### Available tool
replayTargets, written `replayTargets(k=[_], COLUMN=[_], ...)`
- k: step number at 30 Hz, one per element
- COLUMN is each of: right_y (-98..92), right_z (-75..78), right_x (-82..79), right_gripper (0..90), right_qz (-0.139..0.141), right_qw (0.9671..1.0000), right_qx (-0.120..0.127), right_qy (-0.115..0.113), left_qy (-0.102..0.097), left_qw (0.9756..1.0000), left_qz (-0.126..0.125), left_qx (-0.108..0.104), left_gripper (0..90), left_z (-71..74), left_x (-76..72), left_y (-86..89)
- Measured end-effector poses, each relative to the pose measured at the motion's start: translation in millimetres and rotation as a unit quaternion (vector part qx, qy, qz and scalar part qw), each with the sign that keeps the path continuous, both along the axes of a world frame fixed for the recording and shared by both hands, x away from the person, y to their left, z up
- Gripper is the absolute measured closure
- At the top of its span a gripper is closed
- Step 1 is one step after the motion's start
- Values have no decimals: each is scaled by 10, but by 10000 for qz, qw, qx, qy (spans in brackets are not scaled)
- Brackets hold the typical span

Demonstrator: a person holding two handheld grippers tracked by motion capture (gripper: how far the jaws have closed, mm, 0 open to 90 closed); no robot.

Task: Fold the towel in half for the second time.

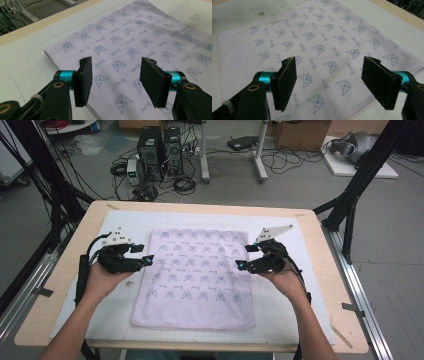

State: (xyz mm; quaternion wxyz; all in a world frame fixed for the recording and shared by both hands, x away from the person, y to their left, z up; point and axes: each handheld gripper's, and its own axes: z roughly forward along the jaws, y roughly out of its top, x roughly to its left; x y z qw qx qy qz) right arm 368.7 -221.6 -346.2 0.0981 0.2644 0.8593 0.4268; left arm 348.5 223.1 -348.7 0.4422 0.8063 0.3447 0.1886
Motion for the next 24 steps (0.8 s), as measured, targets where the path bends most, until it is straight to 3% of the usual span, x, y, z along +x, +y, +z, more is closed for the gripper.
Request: replayTargets(k=[4, 6, 10, 12, 15, 19, 21, 23, 24], right_y=[-30, -47, -40, -58, -87, -138, -167, -202, -217], right_z=[107, 146, 150, 61, -95, -308, -400, -508, -559], right_x=[174, 279, 470, 592, 728, 843, 885, 919, 936], right_gripper=[277, 279, 314, 337, 370, 425, 446, 448, 449], right_qz=[-157, -289, -414, -535, -704, -968, -1063, -1255, -1322], right_qw=[9998, 9996, 9990, 9985, 9973, 9950, 9939, 9915, 9904], right_qx=[-91, 7, 6, -36, -170, -218, -206, -211, -182], right_qy=[-44, -49, -160, -122, 81, 119, 182, 259, 346], left_qy=[-15, 22, -128, -34, 257, 266, 432, 676, 690], left_qw=[9998, 9992, 9976, 9976, 9972, 9968, 9957, 9950, 9947], left_qz=[193, 350, 647, 655, 592, 624, 738, 728, 756], left_qx=[24, 168, 189, 238, 378, 428, 343, 73, 27], left_gripper=[434, 437, 439, 451, 438, 463, 470, 514, 542], left_z=[94, 122, 85, -8, -181, -334, -428, -533, -584], left_x=[223, 385, 617, 693, 808, 885, 945, 995, 1004], left_y=[19, 21, 20, 18, 9, -9, 6, 45, 51])
